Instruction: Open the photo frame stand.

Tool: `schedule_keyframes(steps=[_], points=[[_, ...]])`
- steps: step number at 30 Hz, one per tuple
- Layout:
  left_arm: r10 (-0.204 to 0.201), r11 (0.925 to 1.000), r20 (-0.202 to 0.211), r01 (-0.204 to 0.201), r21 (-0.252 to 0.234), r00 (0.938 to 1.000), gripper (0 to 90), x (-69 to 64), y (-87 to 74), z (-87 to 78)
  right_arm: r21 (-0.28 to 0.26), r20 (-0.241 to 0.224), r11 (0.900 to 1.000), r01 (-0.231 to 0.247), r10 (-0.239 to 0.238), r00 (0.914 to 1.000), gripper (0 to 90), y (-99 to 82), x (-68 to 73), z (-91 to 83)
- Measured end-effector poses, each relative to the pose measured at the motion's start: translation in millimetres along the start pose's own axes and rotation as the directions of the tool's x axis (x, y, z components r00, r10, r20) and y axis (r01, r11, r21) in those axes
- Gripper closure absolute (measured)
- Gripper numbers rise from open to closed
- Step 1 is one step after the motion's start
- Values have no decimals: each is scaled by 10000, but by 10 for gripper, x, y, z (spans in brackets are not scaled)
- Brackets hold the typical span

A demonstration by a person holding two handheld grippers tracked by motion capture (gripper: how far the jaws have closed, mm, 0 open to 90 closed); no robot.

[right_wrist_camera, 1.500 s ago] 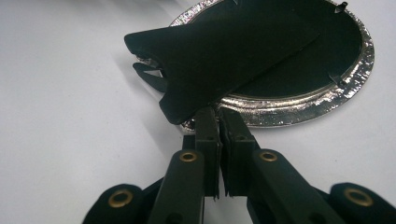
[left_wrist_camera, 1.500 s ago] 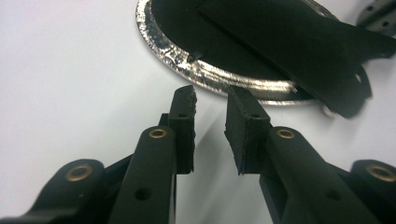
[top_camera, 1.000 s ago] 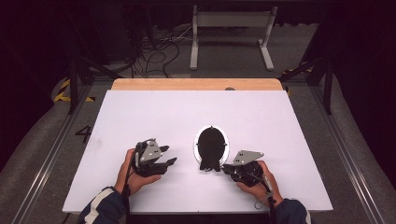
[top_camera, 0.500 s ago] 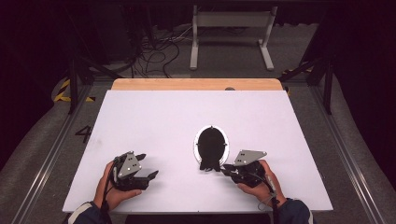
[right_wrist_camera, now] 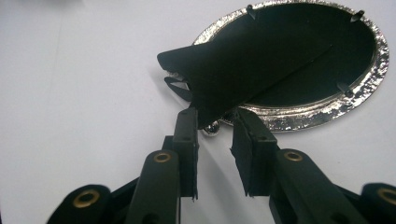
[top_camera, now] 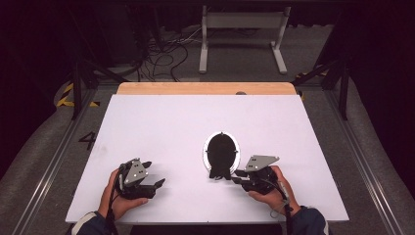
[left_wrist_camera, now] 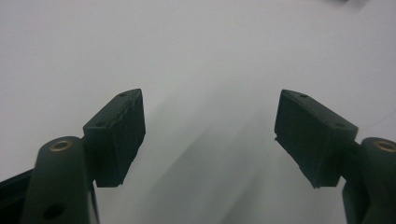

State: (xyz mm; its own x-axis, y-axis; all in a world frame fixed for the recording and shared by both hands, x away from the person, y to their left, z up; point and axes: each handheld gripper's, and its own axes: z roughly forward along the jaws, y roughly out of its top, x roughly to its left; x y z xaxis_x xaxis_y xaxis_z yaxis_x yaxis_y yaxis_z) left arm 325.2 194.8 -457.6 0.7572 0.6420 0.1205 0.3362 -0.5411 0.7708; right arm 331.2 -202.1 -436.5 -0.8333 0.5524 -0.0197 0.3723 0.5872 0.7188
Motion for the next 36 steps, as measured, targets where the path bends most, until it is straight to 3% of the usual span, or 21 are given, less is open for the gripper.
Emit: schedule_keyframes(steps=[4, 13, 22, 32, 36], points=[[-110, 9999, -39, 110, 61, 9999, 249, 7, 3, 21, 190, 3, 9998, -28, 28, 10000, 687, -10, 5, 43], [113, 9997, 103, -115, 194, 9999, 255, -16, 35, 89, 529, 44, 9986, -50, 48, 10000, 625, -57, 12, 115], [6, 9999, 177, -8, 149, 9998, 257, -12, 33, 92, 711, 54, 9974, 111, -115, 9999, 623, -48, 54, 159], [112, 9994, 526, -128, 308, 9986, 278, -56, 34, 110, 549, -75, 9984, 125, -121, 9999, 652, -45, 58, 184], [140, 9992, 524, -158, 357, 9985, 278, -70, 32, 118, 385, -302, 9991, -155, 167, 9994, 643, -54, 30, 193]])
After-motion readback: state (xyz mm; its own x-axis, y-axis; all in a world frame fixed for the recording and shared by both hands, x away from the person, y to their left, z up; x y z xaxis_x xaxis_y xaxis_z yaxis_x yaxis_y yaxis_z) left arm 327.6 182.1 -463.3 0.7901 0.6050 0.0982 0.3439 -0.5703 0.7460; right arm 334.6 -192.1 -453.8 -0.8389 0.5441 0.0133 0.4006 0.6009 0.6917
